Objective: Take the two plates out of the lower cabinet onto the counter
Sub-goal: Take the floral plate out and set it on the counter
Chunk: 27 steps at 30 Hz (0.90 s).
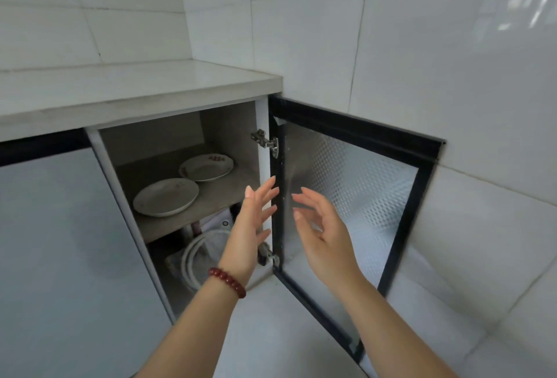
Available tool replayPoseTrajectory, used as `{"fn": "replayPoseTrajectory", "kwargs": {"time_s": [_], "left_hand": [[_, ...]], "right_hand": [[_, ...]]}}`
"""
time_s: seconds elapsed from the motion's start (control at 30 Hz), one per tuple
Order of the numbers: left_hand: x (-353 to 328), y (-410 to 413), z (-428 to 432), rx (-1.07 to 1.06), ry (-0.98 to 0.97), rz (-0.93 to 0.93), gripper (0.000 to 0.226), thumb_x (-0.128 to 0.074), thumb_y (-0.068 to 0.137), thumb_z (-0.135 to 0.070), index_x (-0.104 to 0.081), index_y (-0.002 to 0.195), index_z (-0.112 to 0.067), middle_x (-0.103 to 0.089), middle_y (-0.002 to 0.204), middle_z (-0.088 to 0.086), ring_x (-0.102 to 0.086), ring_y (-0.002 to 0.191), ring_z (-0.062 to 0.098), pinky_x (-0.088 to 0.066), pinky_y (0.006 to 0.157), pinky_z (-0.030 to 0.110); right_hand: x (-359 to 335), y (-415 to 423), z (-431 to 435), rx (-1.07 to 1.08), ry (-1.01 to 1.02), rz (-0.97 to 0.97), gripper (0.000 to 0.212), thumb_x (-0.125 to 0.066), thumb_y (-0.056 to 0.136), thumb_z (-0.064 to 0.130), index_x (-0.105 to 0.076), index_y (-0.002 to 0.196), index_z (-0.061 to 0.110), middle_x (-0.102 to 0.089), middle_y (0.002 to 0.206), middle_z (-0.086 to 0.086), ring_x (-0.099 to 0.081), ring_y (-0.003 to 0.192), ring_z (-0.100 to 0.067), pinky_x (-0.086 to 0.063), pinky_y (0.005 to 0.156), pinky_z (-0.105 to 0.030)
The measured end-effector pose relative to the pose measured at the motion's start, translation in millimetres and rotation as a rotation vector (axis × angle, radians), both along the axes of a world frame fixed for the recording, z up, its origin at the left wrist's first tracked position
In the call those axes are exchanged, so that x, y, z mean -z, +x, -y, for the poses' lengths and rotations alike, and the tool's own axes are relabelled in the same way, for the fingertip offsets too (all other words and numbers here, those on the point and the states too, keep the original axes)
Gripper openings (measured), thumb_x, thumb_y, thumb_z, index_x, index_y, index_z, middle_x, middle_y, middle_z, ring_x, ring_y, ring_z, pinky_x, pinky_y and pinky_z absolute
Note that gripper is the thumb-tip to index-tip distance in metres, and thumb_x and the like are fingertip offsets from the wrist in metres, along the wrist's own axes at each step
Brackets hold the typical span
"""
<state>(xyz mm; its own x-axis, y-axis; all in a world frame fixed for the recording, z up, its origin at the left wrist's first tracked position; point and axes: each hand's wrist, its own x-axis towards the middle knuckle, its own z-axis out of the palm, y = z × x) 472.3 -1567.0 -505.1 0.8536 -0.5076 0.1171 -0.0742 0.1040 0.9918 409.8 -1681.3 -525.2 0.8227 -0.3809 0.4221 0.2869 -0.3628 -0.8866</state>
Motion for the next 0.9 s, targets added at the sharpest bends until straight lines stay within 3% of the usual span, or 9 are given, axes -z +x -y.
{"fn": "replayPoseTrajectory", "kwargs": {"time_s": [0.13,0.3,0.5,0.63,0.73,0.9], "left_hand": [[-0.6,21.2,-28.3,-0.053,0.0,-0.01,0.052,-0.016,0.079,-0.069,-0.051,0.116,-0.055,-0.052,0.126,-0.024,-0.047,0.114,0.0,-0.031,0.104,0.042],[1.4,49.7,-59.8,-0.153,0.005,-0.003,0.053,-0.021,0.076,-0.068,-0.053,0.114,-0.05,-0.053,0.129,-0.016,-0.046,0.124,0.014,-0.032,0.105,0.043],[12.6,91.5,-69.6,-0.241,0.002,-0.021,0.041,-0.019,0.091,-0.056,-0.054,0.112,-0.049,-0.053,0.126,-0.017,-0.05,0.111,0.001,-0.036,0.101,0.038],[26.5,116.2,-68.0,-0.322,-0.022,-0.04,0.044,-0.016,0.093,-0.055,-0.053,0.116,-0.046,-0.052,0.131,-0.014,-0.047,0.12,0.008,-0.034,0.101,0.038],[32.9,132.4,-66.9,-0.392,-0.056,-0.065,0.047,-0.014,0.094,-0.053,-0.053,0.118,-0.043,-0.052,0.134,-0.01,-0.045,0.124,0.009,-0.034,0.094,0.033],[34.1,160.2,-64.5,-0.535,-0.06,-0.037,0.047,-0.016,0.096,-0.047,-0.053,0.122,-0.034,-0.055,0.128,-0.014,-0.049,0.116,-0.002,-0.038,0.084,0.021]], "right_hand": [[2.1,28.2,-20.7,-0.017,0.025,-0.011,0.037,-0.052,0.093,0.021,-0.048,0.13,0.024,-0.057,0.127,0.012,-0.053,0.108,0.01,-0.04,0.079,-0.002],[5.1,67.4,-38.8,-0.057,0.043,-0.023,0.036,-0.053,0.093,0.019,-0.05,0.129,0.021,-0.057,0.123,0.017,-0.054,0.106,0.012,-0.041,0.079,-0.002],[14.2,118.9,-45.6,-0.138,0.034,-0.029,0.034,-0.054,0.092,0.019,-0.051,0.126,0.023,-0.056,0.121,0.018,-0.051,0.101,0.02,-0.038,0.073,0.003],[22.4,155.3,-41.1,-0.217,0.034,-0.043,0.034,-0.053,0.092,0.019,-0.051,0.126,0.023,-0.057,0.123,0.013,-0.053,0.104,0.013,-0.038,0.075,0.002],[27.9,183.8,-37.4,-0.286,0.03,-0.061,0.034,-0.053,0.092,0.02,-0.05,0.126,0.025,-0.057,0.124,0.013,-0.055,0.105,0.01,-0.039,0.077,-0.001],[30.5,235.4,-39.5,-0.434,0.052,-0.075,0.034,-0.053,0.091,0.016,-0.051,0.125,0.021,-0.058,0.121,0.011,-0.055,0.101,0.013,-0.039,0.075,0.0]]}}
